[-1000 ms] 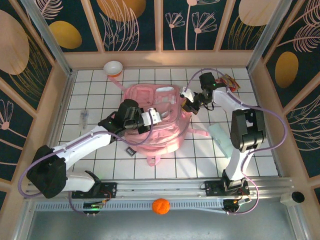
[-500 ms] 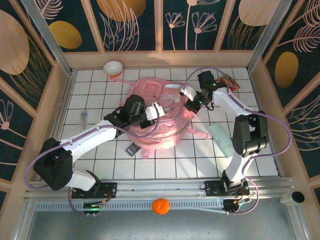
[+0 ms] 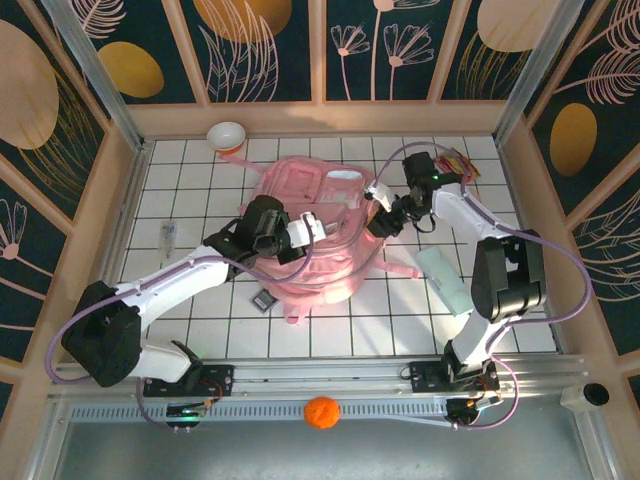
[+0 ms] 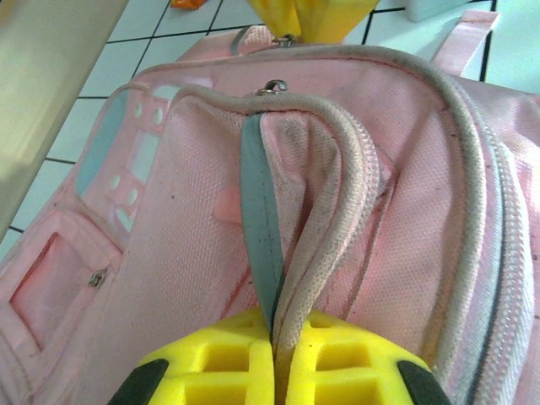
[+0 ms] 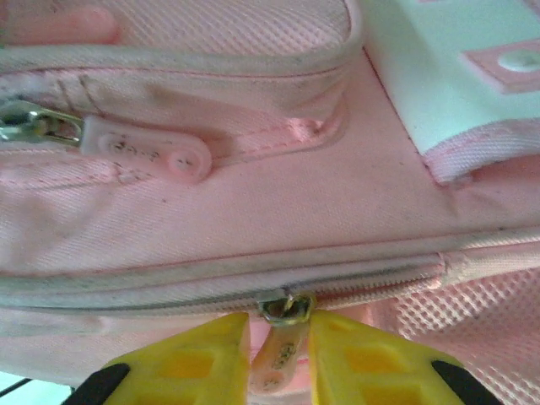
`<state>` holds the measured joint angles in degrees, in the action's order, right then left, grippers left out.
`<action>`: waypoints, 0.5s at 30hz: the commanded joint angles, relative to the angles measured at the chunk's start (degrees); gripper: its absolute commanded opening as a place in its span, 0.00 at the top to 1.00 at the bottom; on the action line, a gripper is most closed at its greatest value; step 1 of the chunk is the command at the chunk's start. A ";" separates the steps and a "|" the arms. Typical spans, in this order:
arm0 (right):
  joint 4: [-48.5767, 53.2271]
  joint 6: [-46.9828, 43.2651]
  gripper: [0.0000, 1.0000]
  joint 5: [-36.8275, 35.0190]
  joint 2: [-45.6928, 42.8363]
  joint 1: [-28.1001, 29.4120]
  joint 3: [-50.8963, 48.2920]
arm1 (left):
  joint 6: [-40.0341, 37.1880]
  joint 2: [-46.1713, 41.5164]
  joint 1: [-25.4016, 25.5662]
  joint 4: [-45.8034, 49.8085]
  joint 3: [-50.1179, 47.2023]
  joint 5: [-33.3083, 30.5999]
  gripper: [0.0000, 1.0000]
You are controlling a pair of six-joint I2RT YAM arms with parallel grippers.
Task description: Pack the student bag
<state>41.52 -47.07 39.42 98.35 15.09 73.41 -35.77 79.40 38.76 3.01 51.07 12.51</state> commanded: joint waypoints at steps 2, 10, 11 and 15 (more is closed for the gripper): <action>5.31 -4.64 0.68 10.68 4.97 -0.46 2.33 | -0.61 -3.40 -0.78 -6.52 0.00 3.83 1.00; 4.49 -3.65 0.76 12.62 8.42 -1.57 3.52 | 0.26 -4.16 -0.73 -7.51 0.34 3.79 1.00; 5.32 -3.15 0.80 12.99 8.28 -1.71 3.86 | 1.04 -3.83 -0.77 -7.87 0.41 1.82 1.00; 4.51 1.57 0.90 13.84 4.18 -1.80 1.95 | 5.63 -0.31 -0.72 -7.57 2.47 -9.56 1.00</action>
<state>44.49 -48.93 49.84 105.80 13.15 75.66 -34.22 78.06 38.44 2.33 50.30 11.73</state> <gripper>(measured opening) 0.124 0.050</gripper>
